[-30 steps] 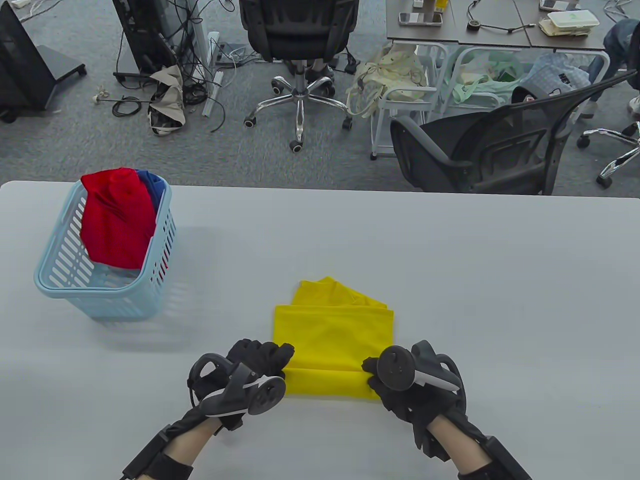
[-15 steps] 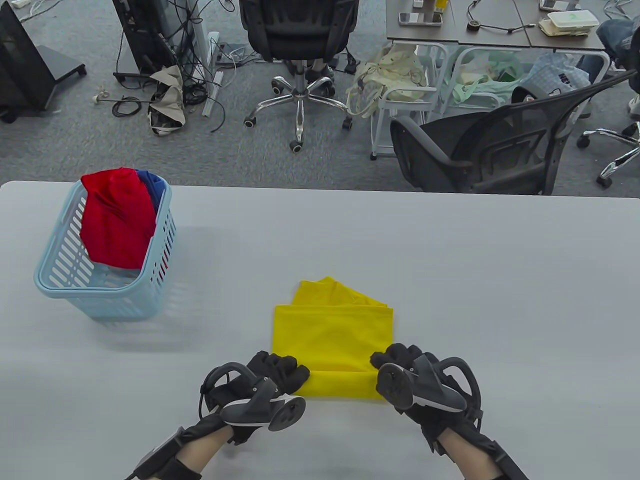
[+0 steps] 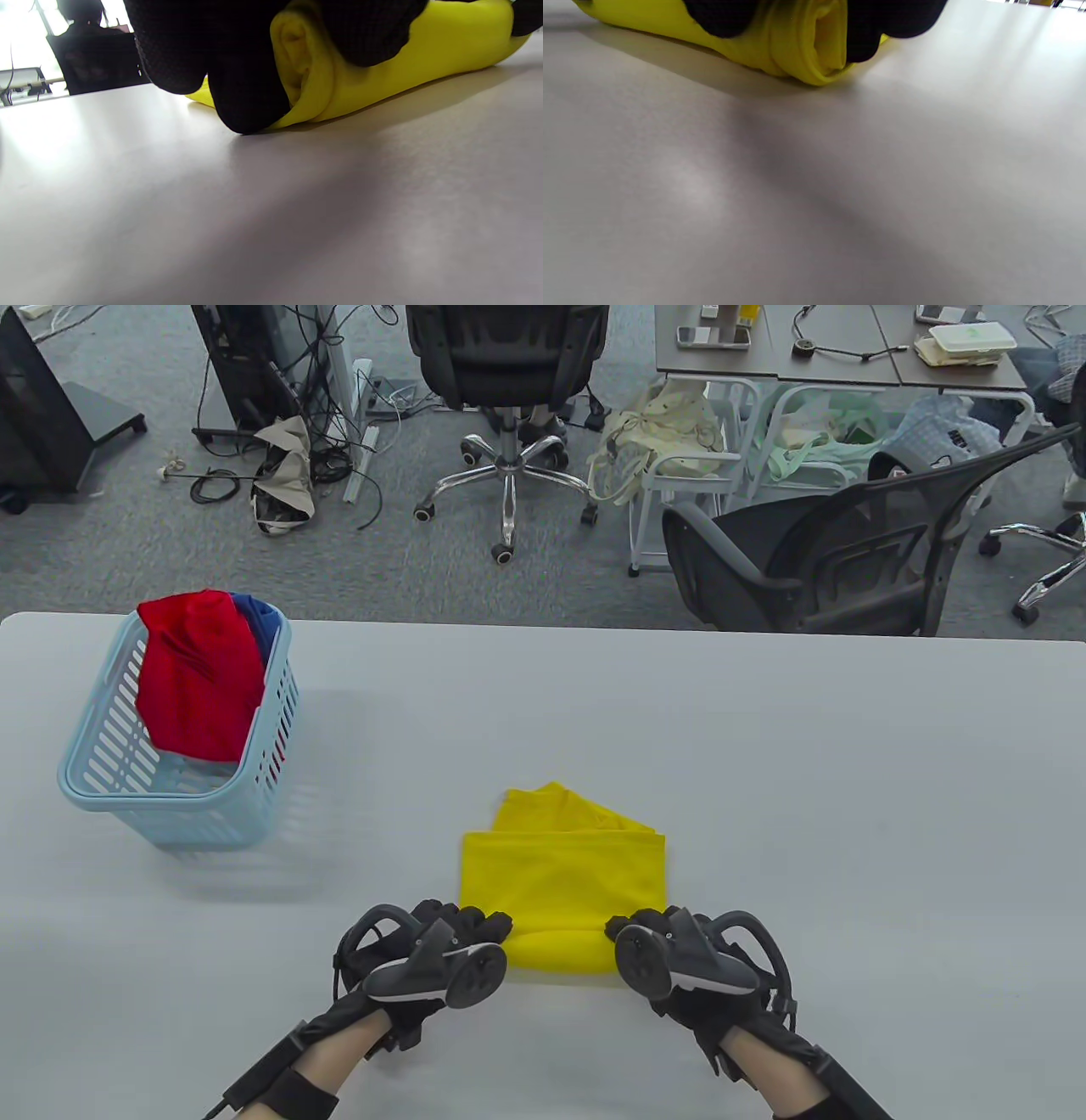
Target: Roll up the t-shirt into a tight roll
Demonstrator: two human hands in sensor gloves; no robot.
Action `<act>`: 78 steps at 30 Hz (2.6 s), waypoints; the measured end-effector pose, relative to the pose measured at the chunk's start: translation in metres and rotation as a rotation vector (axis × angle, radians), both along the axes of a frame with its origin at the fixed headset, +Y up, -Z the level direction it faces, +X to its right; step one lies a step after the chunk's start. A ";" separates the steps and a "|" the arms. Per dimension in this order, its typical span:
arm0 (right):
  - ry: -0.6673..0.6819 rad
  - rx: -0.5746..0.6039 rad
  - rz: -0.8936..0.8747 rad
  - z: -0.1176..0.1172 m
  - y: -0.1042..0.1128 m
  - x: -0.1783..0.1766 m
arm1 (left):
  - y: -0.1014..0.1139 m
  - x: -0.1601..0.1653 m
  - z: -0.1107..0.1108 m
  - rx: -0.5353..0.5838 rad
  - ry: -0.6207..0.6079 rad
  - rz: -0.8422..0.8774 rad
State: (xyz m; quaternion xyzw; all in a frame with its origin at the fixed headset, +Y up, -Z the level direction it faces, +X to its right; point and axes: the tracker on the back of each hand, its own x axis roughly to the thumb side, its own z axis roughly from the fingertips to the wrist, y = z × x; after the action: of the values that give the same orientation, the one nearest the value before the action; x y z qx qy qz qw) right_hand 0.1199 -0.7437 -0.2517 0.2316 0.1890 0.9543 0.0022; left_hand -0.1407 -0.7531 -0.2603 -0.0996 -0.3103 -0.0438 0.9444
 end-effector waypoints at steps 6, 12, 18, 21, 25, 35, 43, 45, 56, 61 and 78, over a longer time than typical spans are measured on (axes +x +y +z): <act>-0.037 -0.139 -0.138 -0.006 -0.006 0.010 | 0.001 -0.019 -0.011 -0.179 0.093 0.143; -0.055 -0.134 -0.121 -0.005 -0.007 0.009 | 0.009 -0.022 -0.005 0.083 0.103 -0.089; -0.059 -0.135 -0.127 -0.006 -0.008 0.009 | 0.019 0.003 0.021 0.185 -0.086 0.041; -0.082 -0.119 -0.132 -0.006 -0.006 0.010 | 0.006 0.017 0.027 0.216 -0.147 -0.091; -0.206 0.014 -0.043 -0.003 0.001 0.015 | -0.006 0.020 0.020 0.221 -0.138 -0.177; -0.009 0.153 0.034 0.019 0.007 -0.012 | -0.007 0.020 0.014 0.202 -0.112 -0.161; 0.004 0.140 0.116 0.011 -0.006 -0.017 | 0.000 0.000 -0.002 -0.113 0.023 0.173; 0.009 0.098 0.071 0.009 -0.004 -0.017 | 0.000 0.001 0.002 -0.072 0.012 0.134; 0.003 -0.097 -0.156 0.004 -0.004 -0.006 | 0.001 0.023 0.018 0.126 -0.083 -0.102; -0.001 0.032 -0.059 0.009 0.000 -0.008 | 0.001 0.011 0.005 -0.220 0.014 0.134; 0.038 -0.158 -0.185 0.003 -0.007 -0.005 | -0.002 0.024 0.022 0.164 -0.049 -0.257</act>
State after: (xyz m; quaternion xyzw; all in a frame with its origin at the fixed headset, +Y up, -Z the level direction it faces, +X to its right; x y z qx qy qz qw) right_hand 0.1146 -0.7512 -0.2485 0.2650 0.2416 0.9276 0.1047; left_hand -0.1171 -0.7550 -0.2379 -0.0599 -0.3135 -0.1919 0.9280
